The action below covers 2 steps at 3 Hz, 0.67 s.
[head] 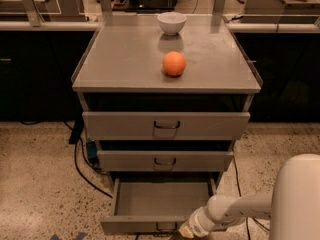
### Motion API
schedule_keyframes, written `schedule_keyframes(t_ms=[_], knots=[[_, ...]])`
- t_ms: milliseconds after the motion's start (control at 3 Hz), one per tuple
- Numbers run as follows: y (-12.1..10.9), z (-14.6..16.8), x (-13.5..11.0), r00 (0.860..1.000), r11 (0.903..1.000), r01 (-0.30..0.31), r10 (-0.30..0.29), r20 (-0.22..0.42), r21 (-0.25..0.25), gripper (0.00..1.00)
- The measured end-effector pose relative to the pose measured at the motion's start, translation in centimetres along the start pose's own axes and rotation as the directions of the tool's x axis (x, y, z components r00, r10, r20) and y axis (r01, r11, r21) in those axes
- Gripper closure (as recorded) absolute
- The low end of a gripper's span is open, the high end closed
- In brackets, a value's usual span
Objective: Close bottom drawer
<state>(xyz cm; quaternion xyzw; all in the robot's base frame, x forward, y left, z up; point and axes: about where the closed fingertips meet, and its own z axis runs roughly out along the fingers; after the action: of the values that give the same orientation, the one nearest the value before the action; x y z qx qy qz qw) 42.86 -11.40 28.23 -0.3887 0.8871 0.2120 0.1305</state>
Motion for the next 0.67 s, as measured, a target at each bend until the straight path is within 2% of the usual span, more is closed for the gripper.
schedule_keyframes(t_ms=[333,667], knots=[[-1.6,1.2,2.6,0.998,0.9977,-0.068,0.068,0.002,0.010,1.00],[-3.2,3.8,3.4,0.995,0.9951,-0.099,0.099,0.006,0.009,1.00]])
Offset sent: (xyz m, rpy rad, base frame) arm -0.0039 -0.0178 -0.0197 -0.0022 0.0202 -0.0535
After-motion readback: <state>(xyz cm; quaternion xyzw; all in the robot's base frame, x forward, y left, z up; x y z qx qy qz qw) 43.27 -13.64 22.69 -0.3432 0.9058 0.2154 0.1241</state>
